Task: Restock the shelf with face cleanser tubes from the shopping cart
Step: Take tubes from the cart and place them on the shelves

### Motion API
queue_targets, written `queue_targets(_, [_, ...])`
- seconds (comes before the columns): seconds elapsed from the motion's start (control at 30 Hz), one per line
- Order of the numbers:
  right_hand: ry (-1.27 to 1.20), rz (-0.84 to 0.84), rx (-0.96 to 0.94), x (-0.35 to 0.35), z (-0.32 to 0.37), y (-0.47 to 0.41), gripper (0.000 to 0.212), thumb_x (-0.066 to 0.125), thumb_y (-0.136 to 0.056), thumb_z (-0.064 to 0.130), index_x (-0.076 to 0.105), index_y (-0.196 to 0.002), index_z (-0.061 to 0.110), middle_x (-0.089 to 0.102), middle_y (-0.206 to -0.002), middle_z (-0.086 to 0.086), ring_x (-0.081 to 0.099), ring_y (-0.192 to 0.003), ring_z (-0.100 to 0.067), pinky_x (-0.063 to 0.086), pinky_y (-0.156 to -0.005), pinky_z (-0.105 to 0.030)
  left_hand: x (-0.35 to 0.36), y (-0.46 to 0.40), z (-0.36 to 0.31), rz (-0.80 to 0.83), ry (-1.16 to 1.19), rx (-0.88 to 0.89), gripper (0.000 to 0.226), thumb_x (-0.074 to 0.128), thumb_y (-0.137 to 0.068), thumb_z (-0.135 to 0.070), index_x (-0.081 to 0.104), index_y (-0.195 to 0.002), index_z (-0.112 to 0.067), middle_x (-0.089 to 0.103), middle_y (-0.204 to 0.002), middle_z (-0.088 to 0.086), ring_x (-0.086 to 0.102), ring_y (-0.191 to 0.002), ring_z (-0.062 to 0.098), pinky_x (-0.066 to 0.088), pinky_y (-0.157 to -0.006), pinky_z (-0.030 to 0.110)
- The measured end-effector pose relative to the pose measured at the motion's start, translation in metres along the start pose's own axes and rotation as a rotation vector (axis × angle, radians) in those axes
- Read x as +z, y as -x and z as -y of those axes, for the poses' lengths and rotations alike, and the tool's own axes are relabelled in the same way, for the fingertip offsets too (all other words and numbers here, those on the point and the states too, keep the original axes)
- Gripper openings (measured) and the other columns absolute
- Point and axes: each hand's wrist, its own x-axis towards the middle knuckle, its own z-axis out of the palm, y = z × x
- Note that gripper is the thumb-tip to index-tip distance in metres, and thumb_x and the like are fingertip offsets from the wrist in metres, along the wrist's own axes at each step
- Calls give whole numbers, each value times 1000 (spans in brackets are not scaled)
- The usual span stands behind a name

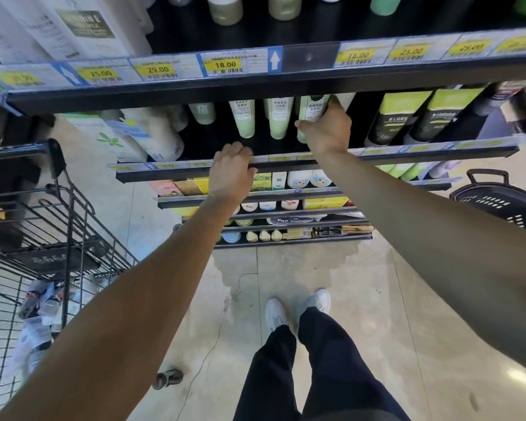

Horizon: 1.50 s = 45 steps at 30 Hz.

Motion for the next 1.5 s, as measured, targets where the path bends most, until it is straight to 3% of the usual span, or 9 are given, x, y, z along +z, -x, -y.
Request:
queue_targets(1.07, [-58,26,94,8,-2,-3,40,85,-80,32,71,-116,20,75,-115,2,70,-108,-20,55,-98,-34,0,1,1,-6,17,7,34,74,-91,-18,68,-121,-4,64,-117,10,55,-116,30,40,-103,42])
queue_targets(1.23, [40,45,101,-4,-6,4,36,83,-84,34,71,-112,13,73,-110,-3,69,-102,-23,52,-83,-29,-5,2,-1,13,13,-1,33,73,-92,-18,67,-122,-5,64,-118,10,55,-116,30,40,-103,41])
queue_targets(1.3, [78,58,81,-13,-5,17,43,79,-89,33,68,-124,10,71,-118,-6,66,-109,-24,48,-84,-26,-9,2,-3,37,11,-9,32,72,-93,-18,67,-122,-5,64,-117,10,55,-115,29,42,-102,41])
queue_targets(1.37, [100,84,27,-24,-3,34,49,73,-94,31,62,-136,9,69,-130,-9,63,-120,-25,49,-96,-28,-17,3,-7,79,12,-15,32,71,-94,-20,66,-122,-6,63,-118,10,56,-115,29,44,-100,41])
queue_targets(1.5, [226,167,-140,-44,-1,76,41,61,-102,32,61,-137,11,65,-135,-10,64,-119,-30,52,-99,-38,-43,21,-16,89,81,-60,42,68,-96,-23,59,-134,-7,60,-126,12,53,-120,32,47,-102,43])
